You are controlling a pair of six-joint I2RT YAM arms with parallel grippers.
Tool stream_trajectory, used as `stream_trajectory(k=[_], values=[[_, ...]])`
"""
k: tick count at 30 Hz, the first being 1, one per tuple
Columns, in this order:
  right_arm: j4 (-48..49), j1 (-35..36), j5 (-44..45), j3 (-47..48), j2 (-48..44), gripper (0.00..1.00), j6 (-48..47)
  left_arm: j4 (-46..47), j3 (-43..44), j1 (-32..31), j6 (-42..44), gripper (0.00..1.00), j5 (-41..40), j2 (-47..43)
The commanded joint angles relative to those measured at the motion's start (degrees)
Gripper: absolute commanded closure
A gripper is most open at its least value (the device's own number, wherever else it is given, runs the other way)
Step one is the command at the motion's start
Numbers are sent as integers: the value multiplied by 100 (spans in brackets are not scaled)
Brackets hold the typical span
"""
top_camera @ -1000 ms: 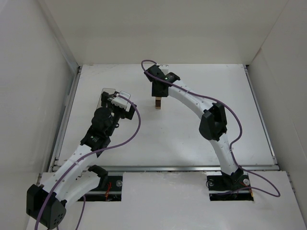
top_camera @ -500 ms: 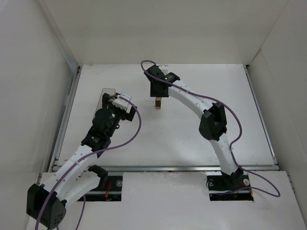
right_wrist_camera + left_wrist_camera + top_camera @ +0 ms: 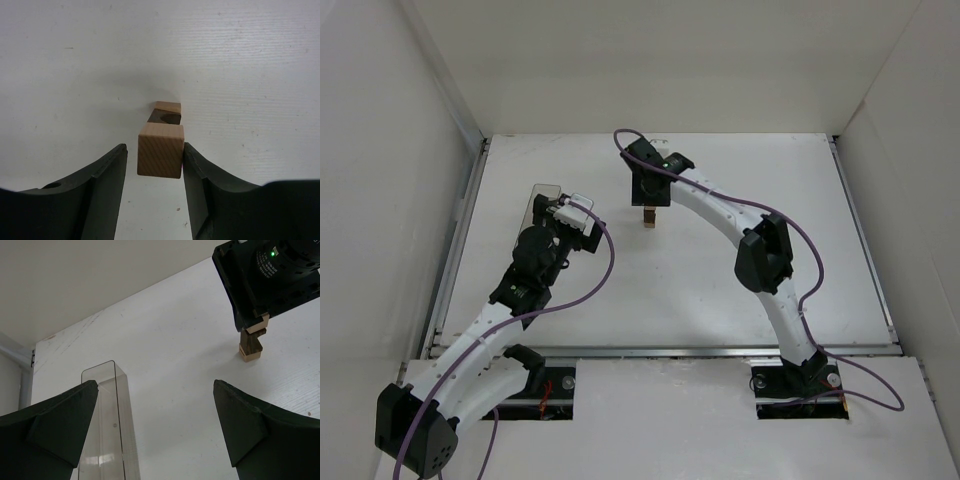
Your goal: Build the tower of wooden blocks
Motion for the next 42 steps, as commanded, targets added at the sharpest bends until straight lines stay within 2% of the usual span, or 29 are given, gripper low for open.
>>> stream_trajectory(k=[1, 19, 24, 42], values=[[76, 30, -170, -48, -101, 47, 123, 298, -13, 21, -99, 0, 48, -136], [76, 30, -65, -162, -162, 47, 229, 351, -13, 21, -99, 0, 100, -136], [76, 30, 58, -162, -162, 50, 229, 351, -13, 21, -99, 0, 100, -189], [129, 30, 164, -110, -57, 54, 229, 404, -117, 21, -46, 0, 100, -189]])
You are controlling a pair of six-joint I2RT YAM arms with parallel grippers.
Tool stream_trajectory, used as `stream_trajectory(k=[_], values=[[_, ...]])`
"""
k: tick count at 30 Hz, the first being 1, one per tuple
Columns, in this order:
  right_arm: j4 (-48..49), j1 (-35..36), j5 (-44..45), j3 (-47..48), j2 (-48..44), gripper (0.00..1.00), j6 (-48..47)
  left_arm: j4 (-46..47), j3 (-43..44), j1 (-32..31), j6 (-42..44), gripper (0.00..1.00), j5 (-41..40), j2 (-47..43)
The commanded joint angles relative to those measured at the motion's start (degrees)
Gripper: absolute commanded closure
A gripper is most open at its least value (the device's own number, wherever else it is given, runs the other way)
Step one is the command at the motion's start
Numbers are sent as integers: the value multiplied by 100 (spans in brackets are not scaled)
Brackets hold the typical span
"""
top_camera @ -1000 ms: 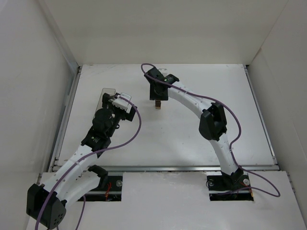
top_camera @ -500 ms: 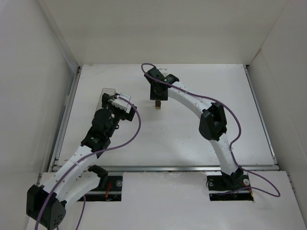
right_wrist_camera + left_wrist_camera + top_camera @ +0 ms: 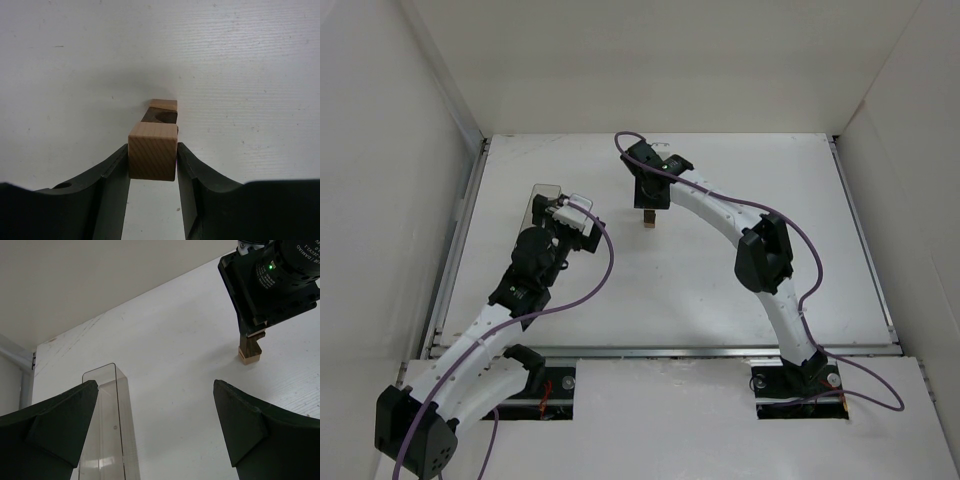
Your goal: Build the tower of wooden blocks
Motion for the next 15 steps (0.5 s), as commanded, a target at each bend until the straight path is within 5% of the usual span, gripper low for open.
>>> stream_trajectory(k=[1, 8, 15], values=[[122, 30, 210, 54, -57, 54, 49, 356, -100, 21, -50, 0, 78, -128], [122, 30, 210, 54, -57, 46, 49, 356, -101, 21, -50, 0, 78, -128], [192, 30, 315, 2, -303, 5, -3, 356, -101, 21, -50, 0, 78, -128]])
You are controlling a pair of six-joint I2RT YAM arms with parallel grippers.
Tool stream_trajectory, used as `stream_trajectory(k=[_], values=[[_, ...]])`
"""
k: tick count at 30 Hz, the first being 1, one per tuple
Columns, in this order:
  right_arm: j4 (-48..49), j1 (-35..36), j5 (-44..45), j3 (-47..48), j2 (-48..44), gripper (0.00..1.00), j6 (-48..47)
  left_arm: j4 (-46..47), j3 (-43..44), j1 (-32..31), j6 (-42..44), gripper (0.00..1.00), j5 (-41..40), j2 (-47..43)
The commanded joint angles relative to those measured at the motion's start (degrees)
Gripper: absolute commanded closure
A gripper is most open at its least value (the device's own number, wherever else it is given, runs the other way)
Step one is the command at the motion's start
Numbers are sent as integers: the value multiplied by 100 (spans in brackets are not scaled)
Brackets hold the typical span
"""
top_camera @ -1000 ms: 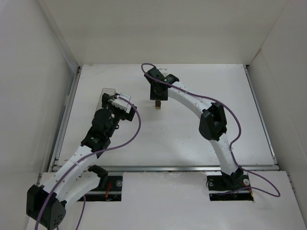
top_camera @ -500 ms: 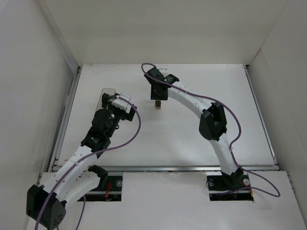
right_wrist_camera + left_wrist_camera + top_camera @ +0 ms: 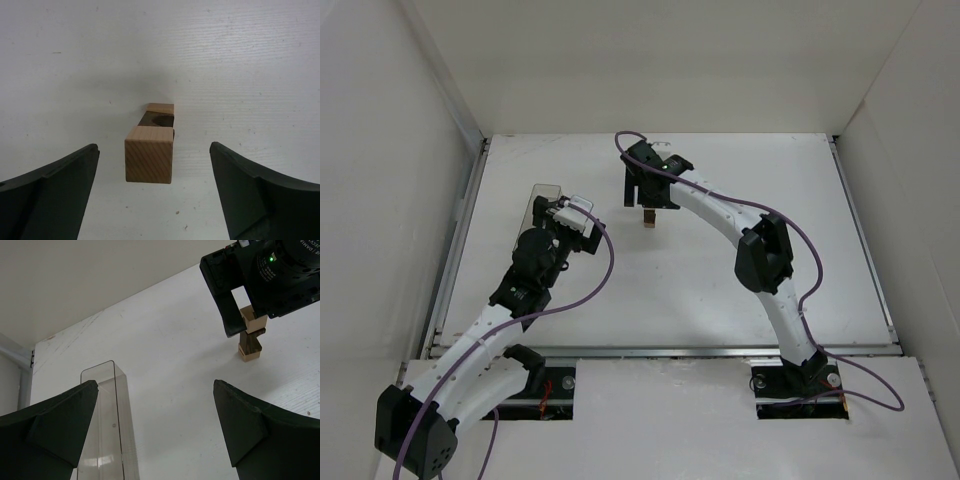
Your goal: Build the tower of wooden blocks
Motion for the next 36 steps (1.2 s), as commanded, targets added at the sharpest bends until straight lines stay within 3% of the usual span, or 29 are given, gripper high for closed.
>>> stream_trajectory(k=[1, 6, 10, 16, 22, 26, 36], values=[[232, 30, 180, -103, -355, 0, -30, 325, -17, 21, -50, 0, 18, -124], [443, -93, 540, -368, -969, 0, -143, 447, 35, 21, -50, 0, -124, -124], [549, -611, 540, -552, -1629, 0, -214, 510, 35, 74, -50, 0, -378, -124], [707, -2078, 751, -1026, -2805, 0, -539, 510, 88, 188, -103, 0, -449, -124], [137, -3740, 954, -1449, -3098, 0, -469, 510, 88, 355, -217, 0, -396, -71], [-172, -4074, 1234, -1449, -3046, 0, -355, 510, 149, 460, -270, 0, -335, 60], [-576, -4075, 1350, -1396, -2755, 0, -197, 510, 317, 461, -270, 0, -168, 237]])
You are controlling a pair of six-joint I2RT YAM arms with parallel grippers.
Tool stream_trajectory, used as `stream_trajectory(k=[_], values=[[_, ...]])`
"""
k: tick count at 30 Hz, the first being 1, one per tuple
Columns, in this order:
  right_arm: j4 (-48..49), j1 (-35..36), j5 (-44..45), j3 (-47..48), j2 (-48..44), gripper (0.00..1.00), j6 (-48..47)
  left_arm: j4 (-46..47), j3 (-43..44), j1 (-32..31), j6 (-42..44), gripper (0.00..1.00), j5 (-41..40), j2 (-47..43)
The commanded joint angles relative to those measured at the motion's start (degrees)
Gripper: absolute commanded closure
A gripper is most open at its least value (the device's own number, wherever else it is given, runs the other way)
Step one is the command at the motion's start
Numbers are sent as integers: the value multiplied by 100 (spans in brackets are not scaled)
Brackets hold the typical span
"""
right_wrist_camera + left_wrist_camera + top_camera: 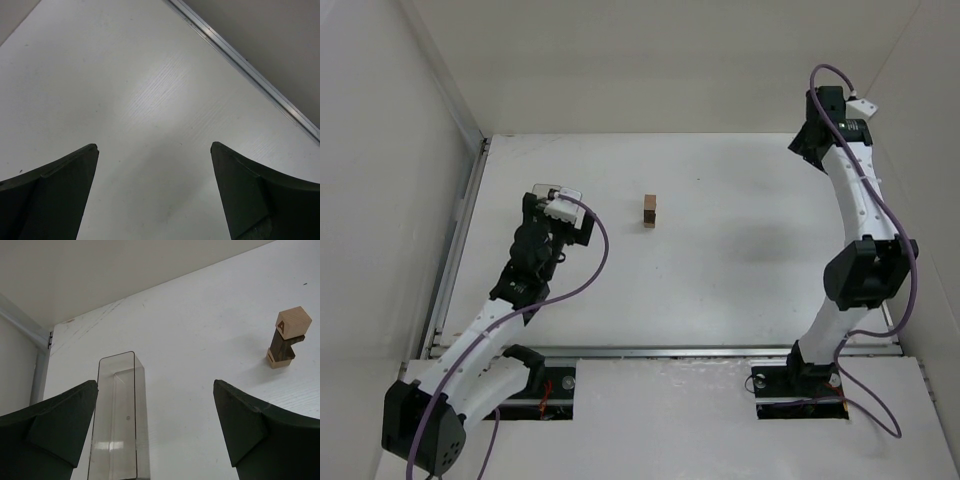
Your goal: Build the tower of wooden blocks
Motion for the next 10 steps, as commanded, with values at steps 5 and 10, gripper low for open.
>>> stream_trajectory(k=[5, 10], values=[[-481, 17, 153, 248, 317, 0, 96, 236, 349, 15, -117, 0, 136, -23], [-185, 17, 22, -23, 107, 0, 26, 183, 350, 68, -117, 0, 189, 29]])
